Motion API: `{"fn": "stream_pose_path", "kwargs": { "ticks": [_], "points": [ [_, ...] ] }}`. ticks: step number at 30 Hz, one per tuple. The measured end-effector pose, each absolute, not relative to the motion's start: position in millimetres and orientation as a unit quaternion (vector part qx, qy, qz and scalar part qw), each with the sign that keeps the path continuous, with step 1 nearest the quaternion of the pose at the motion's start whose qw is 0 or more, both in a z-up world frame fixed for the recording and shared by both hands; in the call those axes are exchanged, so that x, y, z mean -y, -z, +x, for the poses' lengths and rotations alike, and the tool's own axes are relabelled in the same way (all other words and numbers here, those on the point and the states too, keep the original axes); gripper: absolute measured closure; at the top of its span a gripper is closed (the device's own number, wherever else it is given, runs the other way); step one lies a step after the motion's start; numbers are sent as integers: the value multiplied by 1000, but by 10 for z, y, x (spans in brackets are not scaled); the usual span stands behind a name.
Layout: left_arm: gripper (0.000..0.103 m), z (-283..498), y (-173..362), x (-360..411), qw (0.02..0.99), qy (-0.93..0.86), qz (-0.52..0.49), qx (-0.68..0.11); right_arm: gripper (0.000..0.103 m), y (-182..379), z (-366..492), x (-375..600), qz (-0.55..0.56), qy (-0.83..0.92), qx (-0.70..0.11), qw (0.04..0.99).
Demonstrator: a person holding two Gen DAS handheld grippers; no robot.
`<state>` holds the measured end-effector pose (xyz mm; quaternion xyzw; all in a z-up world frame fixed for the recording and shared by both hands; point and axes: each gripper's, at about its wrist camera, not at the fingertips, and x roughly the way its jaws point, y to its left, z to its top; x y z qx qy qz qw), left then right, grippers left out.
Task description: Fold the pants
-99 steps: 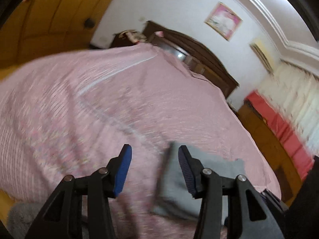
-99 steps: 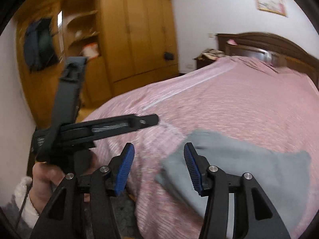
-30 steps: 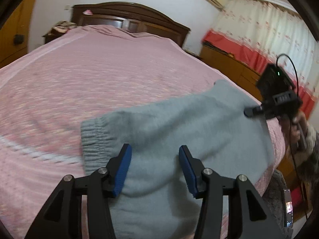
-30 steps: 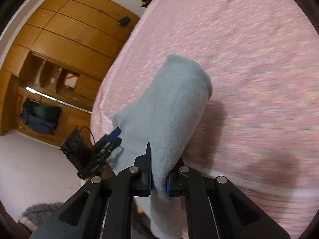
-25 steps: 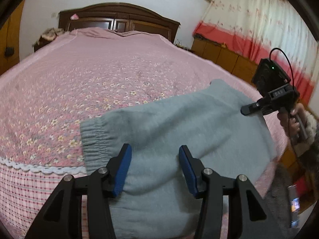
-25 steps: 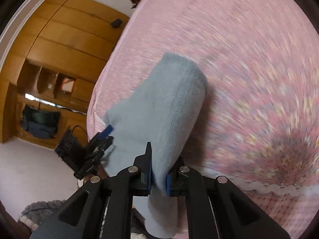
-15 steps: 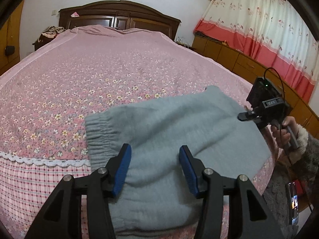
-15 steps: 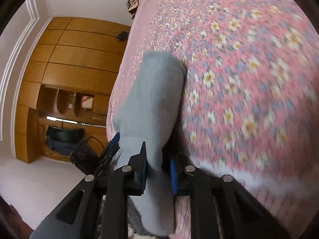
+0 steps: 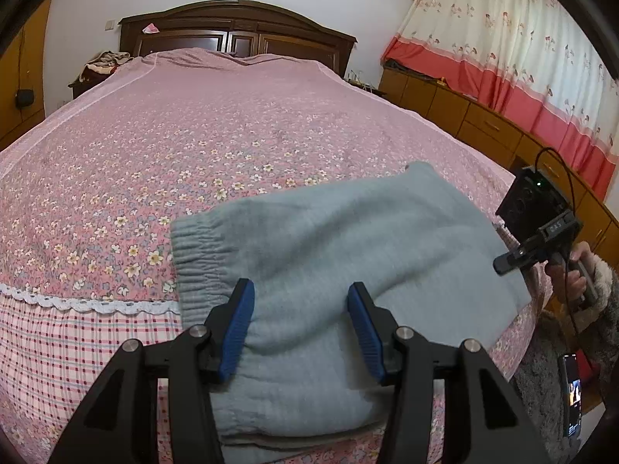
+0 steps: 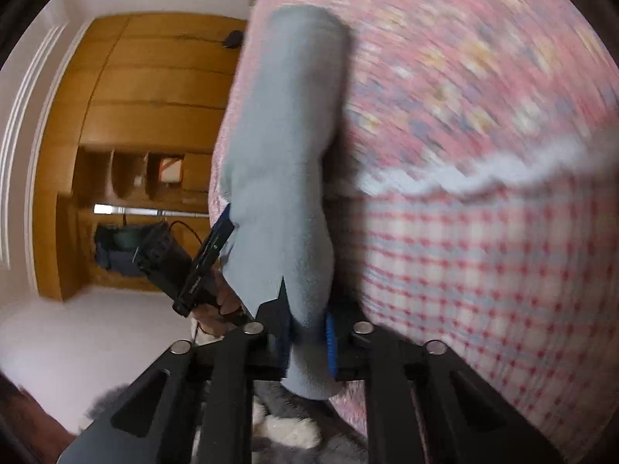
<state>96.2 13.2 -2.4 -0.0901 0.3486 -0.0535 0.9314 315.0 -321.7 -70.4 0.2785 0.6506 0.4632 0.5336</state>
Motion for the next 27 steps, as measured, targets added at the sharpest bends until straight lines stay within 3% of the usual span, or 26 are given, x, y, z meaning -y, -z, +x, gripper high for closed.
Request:
{"fn": "stream_pose_path", "kwargs": {
  "ticks": [6,14,19,27],
  "points": [
    [50,1005,41,-134,932,56,-83,-349,89,670,3052,3251,276,-434,-661,547],
    [50,973,84,-204,933,59,-90,-344,75,772,2789,3166,283,-489,-654,503],
    [50,963,81,-228,932,59,-93,-346,89,831,2693,3108,258,-481,-668,506],
    [50,947,75,-213,933,59,-88,-344,89,820,2611,3221,284,-461,-639,546]
  ]
}}
